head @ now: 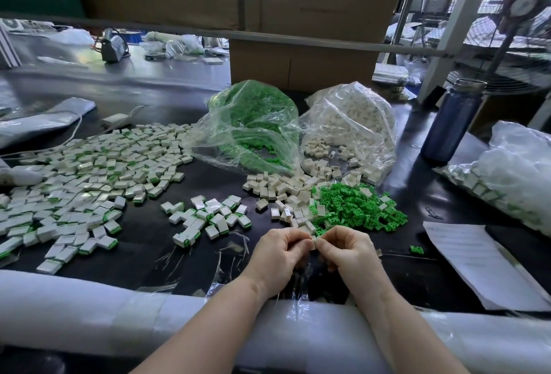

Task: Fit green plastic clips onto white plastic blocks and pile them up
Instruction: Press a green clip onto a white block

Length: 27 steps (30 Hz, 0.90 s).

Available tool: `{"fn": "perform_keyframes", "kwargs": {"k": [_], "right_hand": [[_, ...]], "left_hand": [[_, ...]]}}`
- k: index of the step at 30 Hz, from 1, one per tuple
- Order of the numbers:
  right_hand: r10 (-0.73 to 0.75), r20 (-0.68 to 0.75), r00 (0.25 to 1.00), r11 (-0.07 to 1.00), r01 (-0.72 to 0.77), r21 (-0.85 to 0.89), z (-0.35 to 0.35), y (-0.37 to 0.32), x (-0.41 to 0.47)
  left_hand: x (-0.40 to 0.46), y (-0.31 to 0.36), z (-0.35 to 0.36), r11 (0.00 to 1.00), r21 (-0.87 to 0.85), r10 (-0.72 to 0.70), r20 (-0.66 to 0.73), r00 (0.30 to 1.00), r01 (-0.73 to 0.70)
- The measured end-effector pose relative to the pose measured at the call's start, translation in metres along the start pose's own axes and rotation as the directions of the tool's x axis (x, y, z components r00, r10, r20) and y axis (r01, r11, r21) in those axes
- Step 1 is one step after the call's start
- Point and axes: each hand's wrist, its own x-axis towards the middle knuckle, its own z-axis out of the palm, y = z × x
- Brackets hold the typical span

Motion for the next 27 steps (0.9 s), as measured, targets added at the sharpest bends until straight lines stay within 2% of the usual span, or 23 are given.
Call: {"fn": "perform_keyframes", "kwargs": {"k": [4, 8, 12, 15, 20, 27], "right_hand": [[0.004, -0.048, 0.999, 0.992, 0.002, 0.127, 0.0, -0.002, 0.0003], [0.011, -0.066, 0.998, 0.991, -0.002, 0.13, -0.0008, -0.0001, 0.0012], [0.023, -0.041, 0.999, 0.987, -0.016, 0.159, -0.0035, 0.0005, 0.0001], [0.017, -0.04, 0.999, 0.993, -0.012, 0.116, -0.0035, 0.0018, 0.0007], [0.033, -0.033, 0.999, 0.999, -0.031, 0.037, -0.0007, 0.0017, 0.001], [0.036, 0.02, 0.999, 0.999, -0.036, 0.002, -0.0008, -0.0031, -0.0021]], "left_hand": [[0.0003, 0.0014, 0.0009, 0.999, -0.033, 0.005, -0.003, 1.0, -0.005], [-0.0012, 0.0, 0.0011, 1.0, 0.016, 0.024, 0.018, 1.0, -0.024], [-0.0005, -0.0016, 0.0006, 1.0, -0.01, 0.023, -0.058, 0.998, -0.023], [-0.0004, -0.0016, -0.0006, 0.999, 0.022, 0.036, -0.059, 0.998, -0.034], [-0.0012, -0.0004, -0.0028, 1.0, -0.028, -0.006, 0.012, 1.0, 0.006], [-0.0015, -0.0011, -0.0028, 0.999, 0.0, -0.048, -0.009, 0.999, 0.048]]}}
